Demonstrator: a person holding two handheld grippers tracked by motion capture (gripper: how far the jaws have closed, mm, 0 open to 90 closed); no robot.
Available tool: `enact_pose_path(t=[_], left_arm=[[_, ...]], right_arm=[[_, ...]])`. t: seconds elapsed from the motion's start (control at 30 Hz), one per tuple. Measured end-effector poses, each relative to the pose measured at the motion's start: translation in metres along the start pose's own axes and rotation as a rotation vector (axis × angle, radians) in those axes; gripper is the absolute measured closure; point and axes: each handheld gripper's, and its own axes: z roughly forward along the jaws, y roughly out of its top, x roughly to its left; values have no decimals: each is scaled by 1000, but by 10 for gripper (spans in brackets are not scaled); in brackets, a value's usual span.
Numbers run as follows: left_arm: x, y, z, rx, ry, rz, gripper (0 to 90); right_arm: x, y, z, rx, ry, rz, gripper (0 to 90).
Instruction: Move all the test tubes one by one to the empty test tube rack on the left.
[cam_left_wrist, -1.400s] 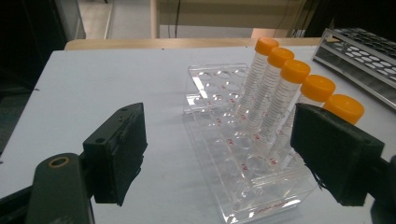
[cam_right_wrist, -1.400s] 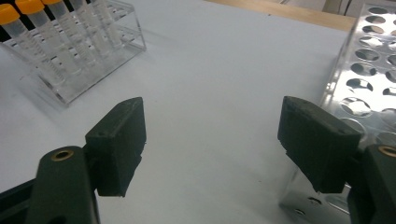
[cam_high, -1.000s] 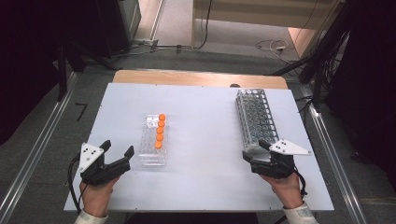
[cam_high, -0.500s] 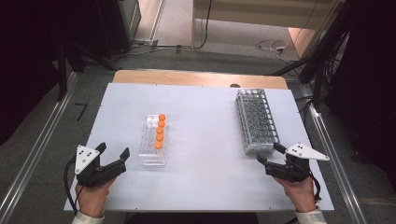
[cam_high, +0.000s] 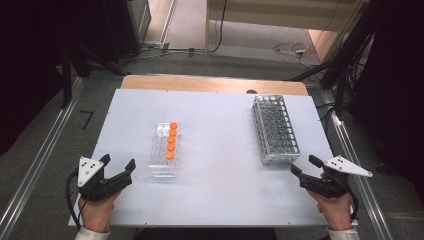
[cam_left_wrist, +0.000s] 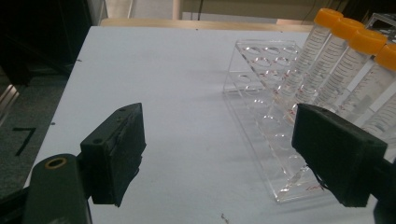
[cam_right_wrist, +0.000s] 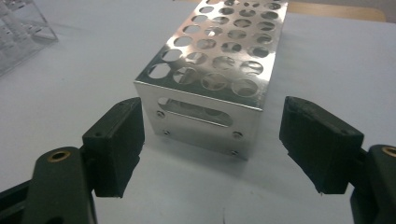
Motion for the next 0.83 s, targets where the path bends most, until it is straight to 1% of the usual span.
enact_pose_path(t=[0.1, 0.23, 0.5, 0.6, 0.63, 0.7, 0.77, 0.83], left_arm=[[2, -1, 1, 5, 9, 0, 171], [6, -3, 3, 5, 28, -11, 171], [12, -6, 5, 6, 43, -34, 172], [15, -8, 7, 14, 46, -51, 172], [16, -8, 8, 20, 46, -52, 171], [17, -10, 11, 26, 50, -56, 171], [17, -12, 13, 40, 52, -54, 171], [17, -13, 15, 45, 50, -63, 171]], right_arm=[[-8, -3, -2, 2, -21, 19, 208], [-15, -8, -3, 5, -42, 33, 207], [-31, -15, -4, 16, -88, 68, 208], [-39, -20, -1, 27, -106, 76, 207], [-41, -23, 0, 32, -118, 80, 205], [-48, -28, 3, 41, -141, 85, 175], [-54, -34, 6, 46, -159, 102, 163], [-58, -39, 10, 63, -164, 105, 163]])
